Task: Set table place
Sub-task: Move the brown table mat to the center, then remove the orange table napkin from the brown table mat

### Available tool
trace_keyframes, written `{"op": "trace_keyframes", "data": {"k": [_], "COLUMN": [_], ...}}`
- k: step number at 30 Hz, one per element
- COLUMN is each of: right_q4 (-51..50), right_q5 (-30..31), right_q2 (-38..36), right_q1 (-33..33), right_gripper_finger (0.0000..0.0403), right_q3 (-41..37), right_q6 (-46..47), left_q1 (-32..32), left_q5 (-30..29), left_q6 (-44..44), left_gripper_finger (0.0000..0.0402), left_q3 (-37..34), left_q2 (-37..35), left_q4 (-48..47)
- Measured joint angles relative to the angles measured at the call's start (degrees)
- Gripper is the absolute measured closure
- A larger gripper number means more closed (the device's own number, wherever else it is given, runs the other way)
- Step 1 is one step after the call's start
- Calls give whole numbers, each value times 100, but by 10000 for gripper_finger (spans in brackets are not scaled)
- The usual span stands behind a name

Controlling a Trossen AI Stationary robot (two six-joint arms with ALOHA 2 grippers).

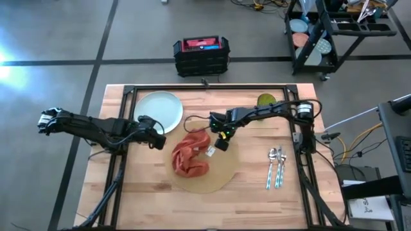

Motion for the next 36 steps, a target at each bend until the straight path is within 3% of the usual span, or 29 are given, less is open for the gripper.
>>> {"op": "trace_keyframes", "data": {"k": [5, 10, 13, 17, 20, 23, 27, 31, 36], "right_q4": [-223, 195, 508, 593, 561, 530, 162, -553, -1059], "right_q5": [26, -57, -270, -320, -325, -364, -208, 135, 289], "right_q2": [-643, -1657, -2046, -2556, -2898, -3291, -3602, -3669, -3655], "right_q1": [37, 26, 38, 41, 116, 217, 218, 229, 225], "right_gripper_finger": [403, 403, 403, 403, 399, 367, 292, 217, 148], "right_q3": [-551, -582, -505, -128, 197, 502, 816, 1058, 1053], "right_q6": [248, 416, 602, 644, 456, 297, 275, 310, 326], "left_q1": [0, 0, 0, 1, 108, 401, 655, 682, 685], "left_q5": [0, 3, 9, 85, 215, 1104, 2488, 2851, 2919], "left_q6": [-8, 100, 619, 2085, 2405, 2375, 2190, 2364, 2698], "left_gripper_finger": [402, 402, 402, 398, 372, 321, 235, 179, 178], "left_q3": [0, -2, 0, -3, 195, 606, 1157, 1861, 2591], "left_q2": [46, 80, 94, 285, 663, 1203, 2028, 2753, 3452], "left_q4": [-28, 368, 1467, 3916, 4302, 3775, 3396, 2783, 2238]}}
